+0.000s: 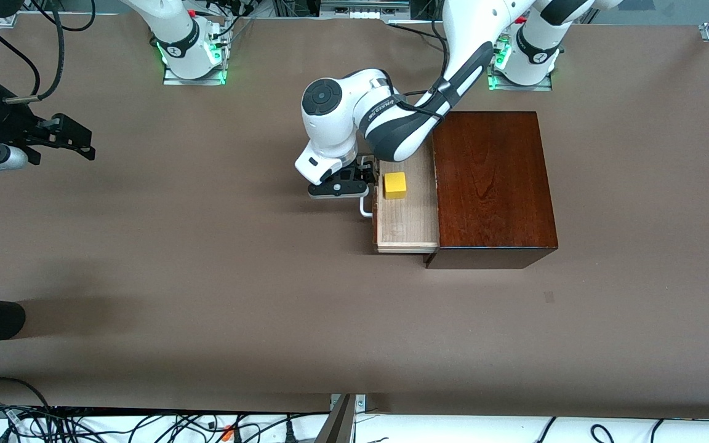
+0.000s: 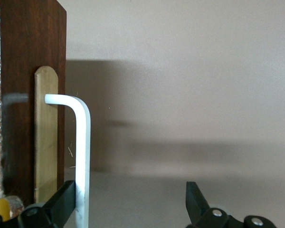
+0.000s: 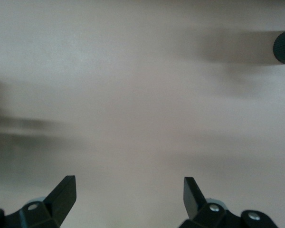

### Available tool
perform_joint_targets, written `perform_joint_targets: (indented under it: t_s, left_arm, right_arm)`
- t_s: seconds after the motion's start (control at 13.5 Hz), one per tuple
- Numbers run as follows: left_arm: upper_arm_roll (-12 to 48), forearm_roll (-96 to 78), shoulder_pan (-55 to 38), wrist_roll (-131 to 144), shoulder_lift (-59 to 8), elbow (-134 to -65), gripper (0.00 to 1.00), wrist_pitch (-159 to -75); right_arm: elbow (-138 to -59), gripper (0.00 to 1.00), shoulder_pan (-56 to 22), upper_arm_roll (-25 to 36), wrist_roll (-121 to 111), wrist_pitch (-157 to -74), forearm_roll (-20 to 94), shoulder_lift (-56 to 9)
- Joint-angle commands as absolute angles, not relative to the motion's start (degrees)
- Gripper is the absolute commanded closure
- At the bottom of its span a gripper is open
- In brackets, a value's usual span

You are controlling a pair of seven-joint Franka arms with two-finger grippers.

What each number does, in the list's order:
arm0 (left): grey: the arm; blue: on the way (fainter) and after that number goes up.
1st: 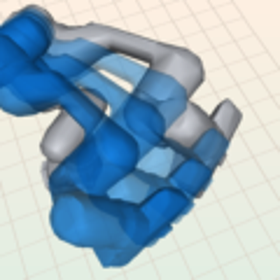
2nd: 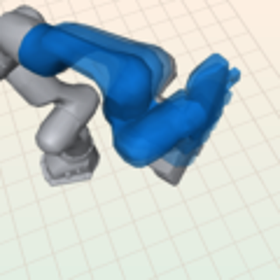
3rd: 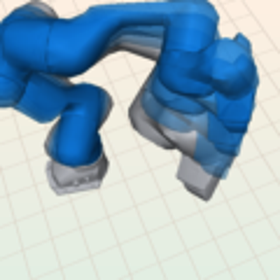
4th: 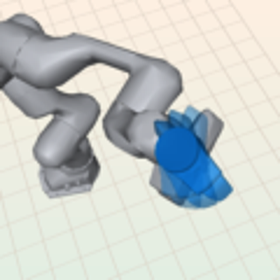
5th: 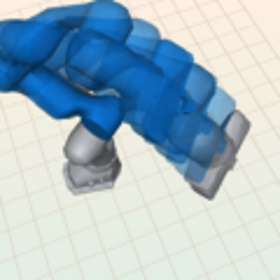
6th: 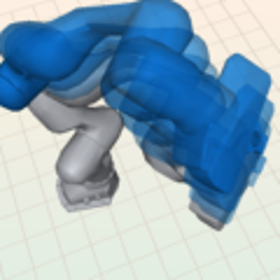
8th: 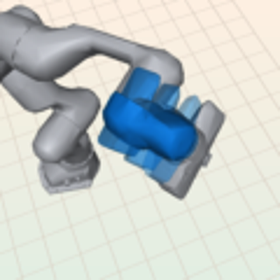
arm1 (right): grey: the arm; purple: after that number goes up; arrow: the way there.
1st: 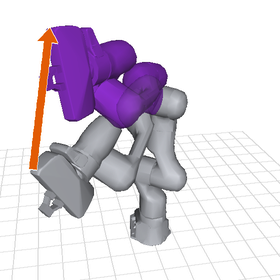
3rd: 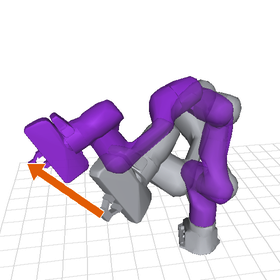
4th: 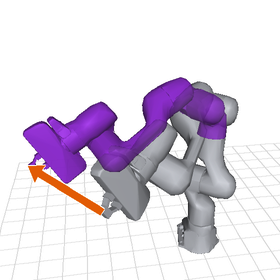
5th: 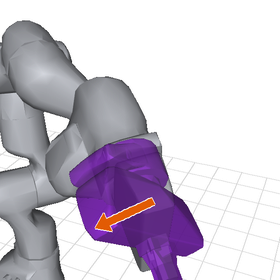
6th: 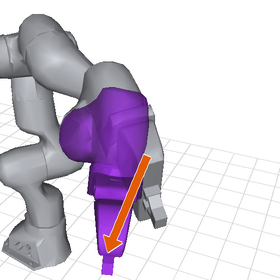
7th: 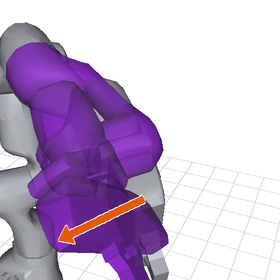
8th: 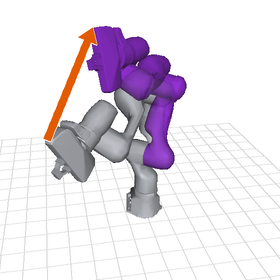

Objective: Open drawer, take yellow block, close drawer

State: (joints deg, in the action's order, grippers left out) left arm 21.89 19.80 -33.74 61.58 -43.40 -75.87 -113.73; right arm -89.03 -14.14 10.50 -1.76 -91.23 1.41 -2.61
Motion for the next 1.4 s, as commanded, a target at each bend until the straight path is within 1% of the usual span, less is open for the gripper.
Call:
perform_joint_targets:
  t_s: [0.0,0.3,0.44,0.66,0.81,1.11,1.33]
  left_arm:
    - [22.7,16.8,-35.3,63.1,-44.7,-71.7,0.0,-115.1]
    - [23.6,14.6,-31.6,60.7,-39.0,-71.8,0.0,-107.7]
    - [23.6,11.4,-29.4,57.8,-35.0,-72.6,0.0,-104.9]
    - [23.6,2.8,-21.6,48.3,-27.2,-72.9,0.0,-96.4]
    - [23.6,0.7,-16.5,42.8,-22.5,-73.5,0.0,-91.7]
    - [23.6,-1.7,-7.0,33.7,-15.0,-78.1,0.0,-88.4]
    - [23.6,-2.6,0.9,26.4,-12.6,-78.3,0.0,-85.8]
  right_arm:
    - [-87.9,0.0,-13.6,10.3,-1.1,-90.6,1.5,-3.1]
    - [-87.9,0.0,-13.6,10.3,-1.1,-90.6,1.5,-3.1]
    - [-87.9,0.0,-13.5,10.3,-1.1,-90.6,1.5,-3.1]
    - [-87.9,0.0,-13.5,10.3,-1.1,-90.5,1.5,-3.1]
    - [-87.9,0.0,-13.6,10.2,-1.1,-90.4,1.5,-3.1]
    - [-87.9,0.0,-13.7,10.1,-2.2,-90.2,1.4,-3.0]
    - [-87.8,0.0,-14.3,9.3,-2.1,-89.2,1.5,-2.7]
